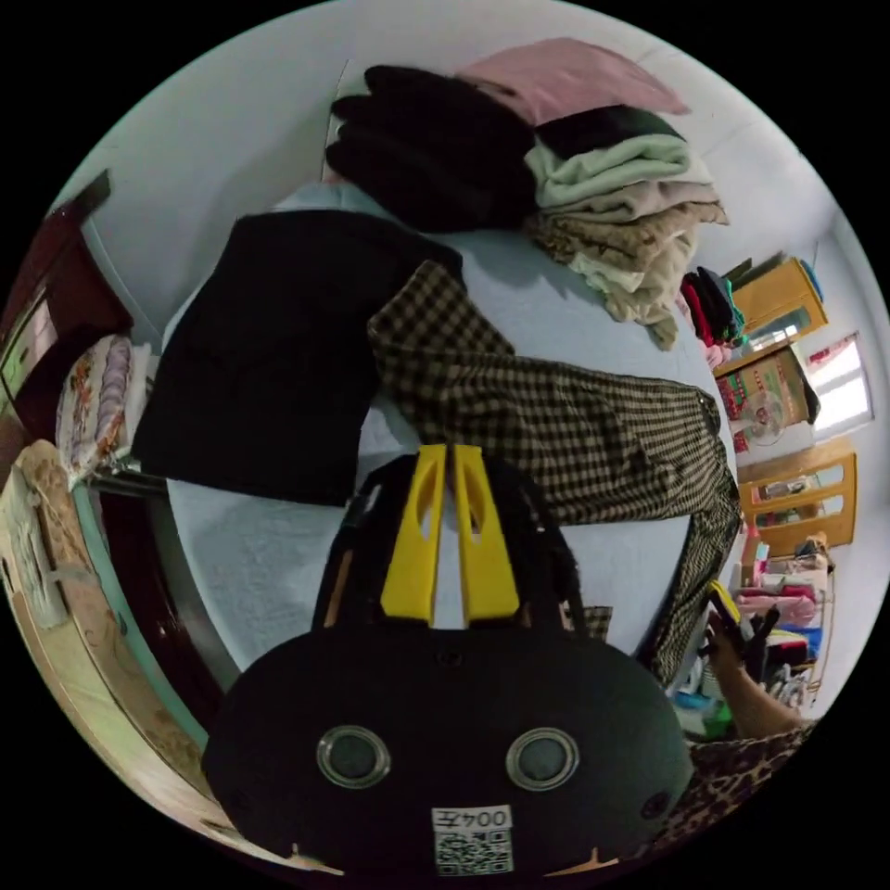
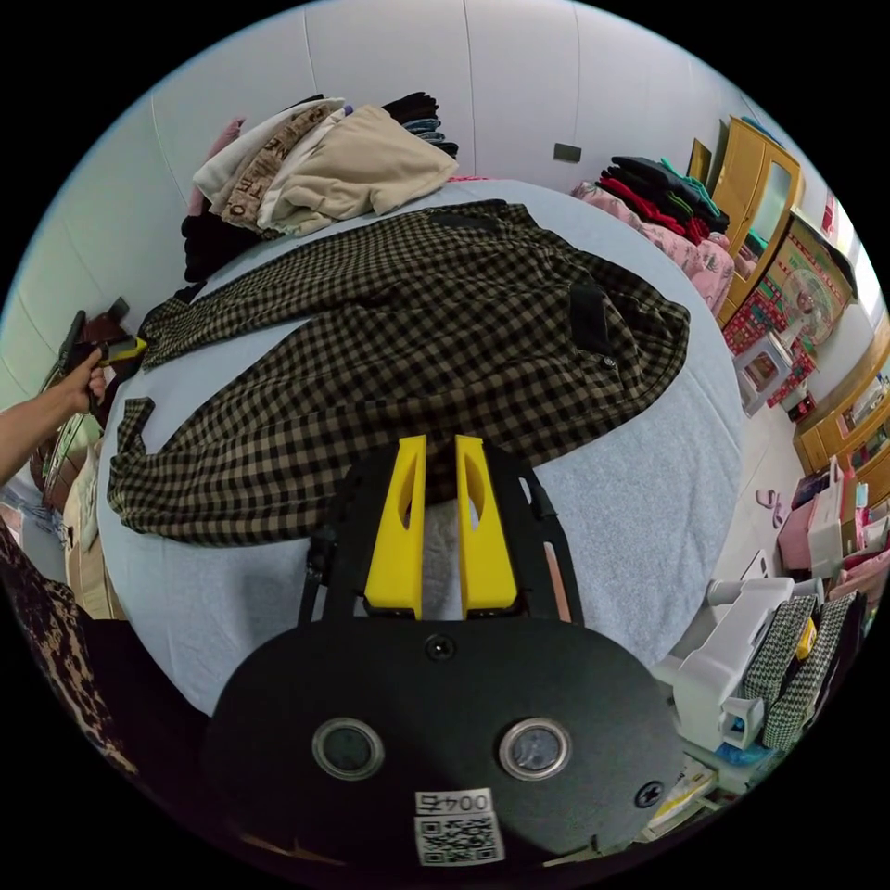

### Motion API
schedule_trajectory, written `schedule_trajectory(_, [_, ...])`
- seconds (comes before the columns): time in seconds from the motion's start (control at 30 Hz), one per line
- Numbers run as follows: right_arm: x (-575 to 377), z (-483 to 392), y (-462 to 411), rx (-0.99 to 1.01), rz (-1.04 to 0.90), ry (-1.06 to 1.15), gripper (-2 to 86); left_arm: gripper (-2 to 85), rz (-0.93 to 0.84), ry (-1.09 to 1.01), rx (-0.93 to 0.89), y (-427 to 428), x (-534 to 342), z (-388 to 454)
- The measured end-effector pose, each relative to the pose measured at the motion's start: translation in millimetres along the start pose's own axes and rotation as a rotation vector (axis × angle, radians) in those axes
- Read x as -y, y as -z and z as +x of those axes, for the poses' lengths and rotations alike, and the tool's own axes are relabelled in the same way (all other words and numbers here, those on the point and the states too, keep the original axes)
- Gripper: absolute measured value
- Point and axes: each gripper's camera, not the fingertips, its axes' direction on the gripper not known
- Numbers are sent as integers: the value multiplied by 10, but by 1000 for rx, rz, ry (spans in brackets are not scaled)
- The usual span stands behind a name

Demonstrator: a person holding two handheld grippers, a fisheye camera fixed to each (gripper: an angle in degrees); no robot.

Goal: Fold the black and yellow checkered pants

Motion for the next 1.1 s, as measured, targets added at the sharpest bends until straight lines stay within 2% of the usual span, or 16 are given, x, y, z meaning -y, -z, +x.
schedule_trajectory(0.07, [-1,0,-5,-2,0,1,62,44,160,-82,2,486,-108,219])
schedule_trajectory(0.13, [-1,8,-7,1,0,-1,62,65,205,-26,104,722,-195,128])
schedule_trajectory(0.27, [5,21,-5,3,0,-1,61,142,118,-36,365,786,-182,-295])
schedule_trajectory(0.37, [15,38,-2,7,1,-4,61,190,46,-105,448,746,39,-397])
schedule_trajectory(0.4, [18,44,-1,9,1,-5,61,200,37,-97,451,748,97,-432])
schedule_trajectory(0.47, [28,64,4,15,1,-9,61,225,14,-11,334,781,310,-655])
schedule_trajectory(0.53, [35,67,7,13,1,-8,61,221,-33,33,239,751,429,-793])
schedule_trajectory(0.63, [48,63,15,4,1,-5,60,149,-80,-37,296,823,523,-712])
schedule_trajectory(0.7, [56,70,21,4,1,-5,60,77,-31,-77,303,1041,562,-618])
schedule_trajectory(0.77, [67,82,30,5,1,-6,60,66,75,-108,286,1394,692,-459])
schedule_trajectory(0.97, [99,99,56,2,1,-5,61,67,194,-290,353,1664,1483,219])
schedule_trajectory(1.0, [103,97,59,-1,1,-5,61,69,178,-320,378,1627,1542,292])
schedule_trajectory(1.03, [112,93,63,-5,1,-4,61,74,86,-342,428,1513,1661,385])
schedule_trajectory(1.07, [120,94,68,-7,1,-5,61,81,-13,-355,401,1454,1739,418])
schedule_trajectory(1.1, [124,98,71,-6,2,-6,61,86,-41,-358,363,1469,1750,421])
